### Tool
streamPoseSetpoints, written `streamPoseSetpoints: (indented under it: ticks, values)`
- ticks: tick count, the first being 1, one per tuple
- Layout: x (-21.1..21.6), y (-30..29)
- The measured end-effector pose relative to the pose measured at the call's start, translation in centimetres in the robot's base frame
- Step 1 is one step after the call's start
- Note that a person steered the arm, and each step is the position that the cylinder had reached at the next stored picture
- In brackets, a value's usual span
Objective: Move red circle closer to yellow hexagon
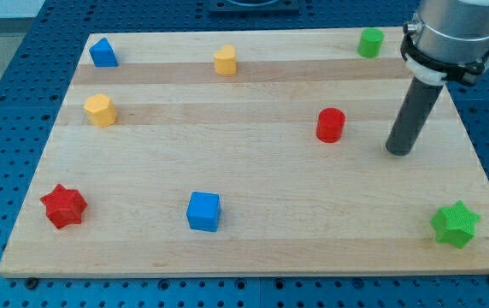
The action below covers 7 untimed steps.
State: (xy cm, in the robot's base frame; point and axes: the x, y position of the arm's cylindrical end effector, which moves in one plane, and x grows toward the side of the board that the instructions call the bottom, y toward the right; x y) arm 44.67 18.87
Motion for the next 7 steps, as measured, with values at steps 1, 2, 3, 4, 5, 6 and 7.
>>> streamPoseSetpoints:
  ticks: [1, 2, 3, 4, 5, 6, 7]
  values:
    - [-3.8, -5.0]
    - [-3.8, -13.3]
    - [-3.9, -14.0]
    - [-3.9, -14.0]
    - [-3.9, -12.2]
    - [-4.0, -7.4]
    - [-4.0, -5.4]
